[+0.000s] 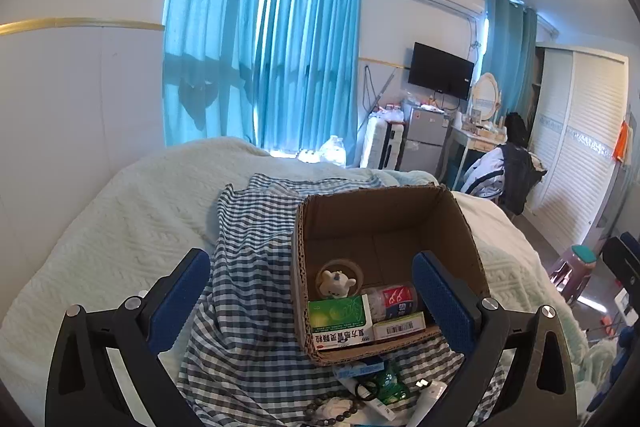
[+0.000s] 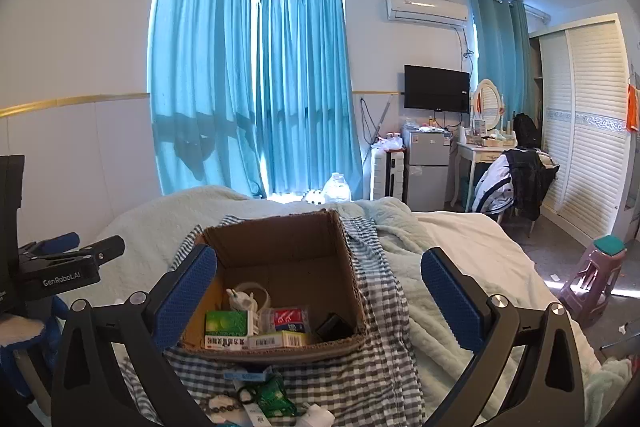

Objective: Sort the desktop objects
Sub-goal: 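Withdraw both grippers from the box toward the remaining items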

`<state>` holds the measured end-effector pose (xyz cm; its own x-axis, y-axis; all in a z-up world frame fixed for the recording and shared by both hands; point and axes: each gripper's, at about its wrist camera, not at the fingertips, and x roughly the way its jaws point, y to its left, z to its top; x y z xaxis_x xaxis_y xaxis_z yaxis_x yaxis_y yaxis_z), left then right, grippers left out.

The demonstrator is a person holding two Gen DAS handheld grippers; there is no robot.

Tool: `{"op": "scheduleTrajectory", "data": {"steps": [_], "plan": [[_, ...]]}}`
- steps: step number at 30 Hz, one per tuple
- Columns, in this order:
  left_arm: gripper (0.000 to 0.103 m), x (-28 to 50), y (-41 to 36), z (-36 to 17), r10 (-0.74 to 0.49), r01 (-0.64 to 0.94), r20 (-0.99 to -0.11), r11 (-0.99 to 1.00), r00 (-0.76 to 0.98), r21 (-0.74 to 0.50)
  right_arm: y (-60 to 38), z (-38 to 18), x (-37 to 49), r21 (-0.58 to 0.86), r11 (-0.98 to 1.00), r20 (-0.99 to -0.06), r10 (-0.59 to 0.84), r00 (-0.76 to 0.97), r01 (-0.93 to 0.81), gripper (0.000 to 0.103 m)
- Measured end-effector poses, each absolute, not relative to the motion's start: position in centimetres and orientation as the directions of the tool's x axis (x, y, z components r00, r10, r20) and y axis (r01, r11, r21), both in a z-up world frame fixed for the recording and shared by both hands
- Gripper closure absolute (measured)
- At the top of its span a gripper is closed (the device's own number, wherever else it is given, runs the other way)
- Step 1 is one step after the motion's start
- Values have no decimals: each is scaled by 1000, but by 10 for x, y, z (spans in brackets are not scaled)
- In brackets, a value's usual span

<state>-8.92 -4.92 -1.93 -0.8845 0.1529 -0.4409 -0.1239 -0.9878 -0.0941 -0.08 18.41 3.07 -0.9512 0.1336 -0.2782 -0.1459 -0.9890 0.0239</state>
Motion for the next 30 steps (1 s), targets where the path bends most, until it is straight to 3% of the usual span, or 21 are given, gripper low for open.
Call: {"op": "scheduleTrajectory", "data": {"steps": [18,23,30], "plan": [[0,-82,-21,-107,149,-202,-577,-979,-803,29,191,-46,-5,48,-986,-440,123,-890,-160,0],[6,-89,-17,-132,142,-224,-636,-973,-759,50,191,-74,-14,54,-987,-501,105,-859,-152,7],[26,-100,-10,-168,141,-278,-706,-957,-694,82,186,-109,-29,71,-986,-584,80,-808,-149,9]]}}
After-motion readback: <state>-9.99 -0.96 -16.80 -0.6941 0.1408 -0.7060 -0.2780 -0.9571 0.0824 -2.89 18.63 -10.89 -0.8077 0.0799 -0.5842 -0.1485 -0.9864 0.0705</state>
